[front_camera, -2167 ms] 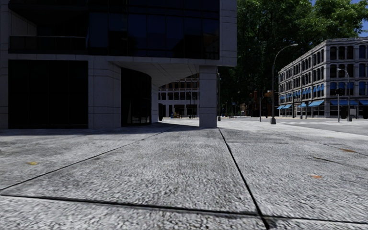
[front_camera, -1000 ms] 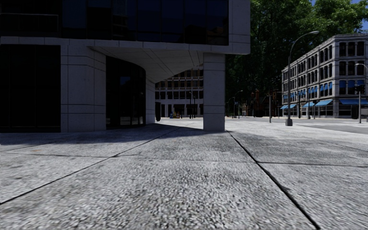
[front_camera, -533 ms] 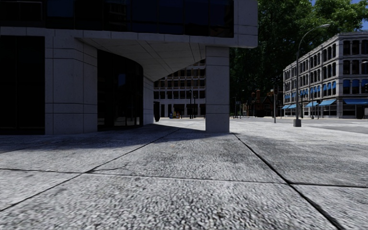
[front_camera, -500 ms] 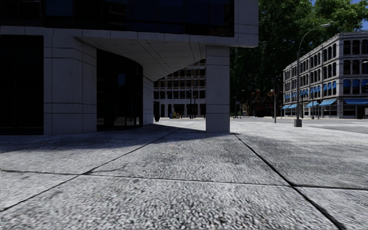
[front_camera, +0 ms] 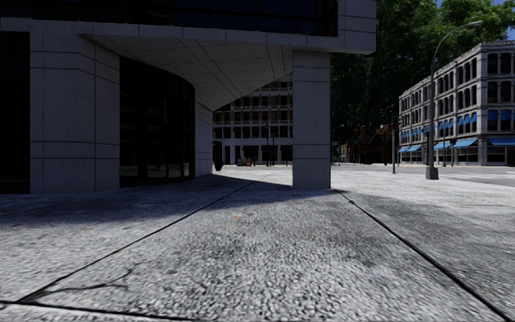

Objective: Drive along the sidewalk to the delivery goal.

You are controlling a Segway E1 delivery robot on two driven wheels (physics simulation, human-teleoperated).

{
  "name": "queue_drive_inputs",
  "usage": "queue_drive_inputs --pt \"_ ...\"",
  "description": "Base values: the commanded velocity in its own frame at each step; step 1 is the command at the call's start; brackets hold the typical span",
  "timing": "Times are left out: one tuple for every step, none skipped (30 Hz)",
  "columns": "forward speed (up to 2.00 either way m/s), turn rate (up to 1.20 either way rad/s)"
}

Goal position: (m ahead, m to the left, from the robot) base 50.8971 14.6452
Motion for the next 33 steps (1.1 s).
queue_drive_inputs --pt "2.0 0.14" --pt "2.0 0.14" --pt "2.0 0.19" --pt "2.0 0.2" --pt "2.0 0.2" --pt "2.0 0.2" --pt "2.0 0.2" --pt "2.0 0.2" --pt "2.0 0.2" --pt "2.0 0.2" --pt "2.0 0.2" --pt "2.0 0.2" --pt "2.0 0.2" --pt "2.0 0.2" --pt "2.0 0.2" --pt "2.0 0.2" --pt "2.0 0.2" --pt "2.0 0.2" --pt "2.0 0.2" --pt "2.0 0.2" --pt "2.0 0.2" --pt "2.0 0.2" --pt "2.0 0.2" --pt "2.0 0.2" --pt "2.0 0.2" --pt "2.0 0.2" --pt "2.0 0.0" --pt "2.0 0.0" --pt "2.0 0.0" --pt "2.0 0.0" --pt "2.0 0.0" --pt "2.0 0.0" --pt "2.0 0.0"
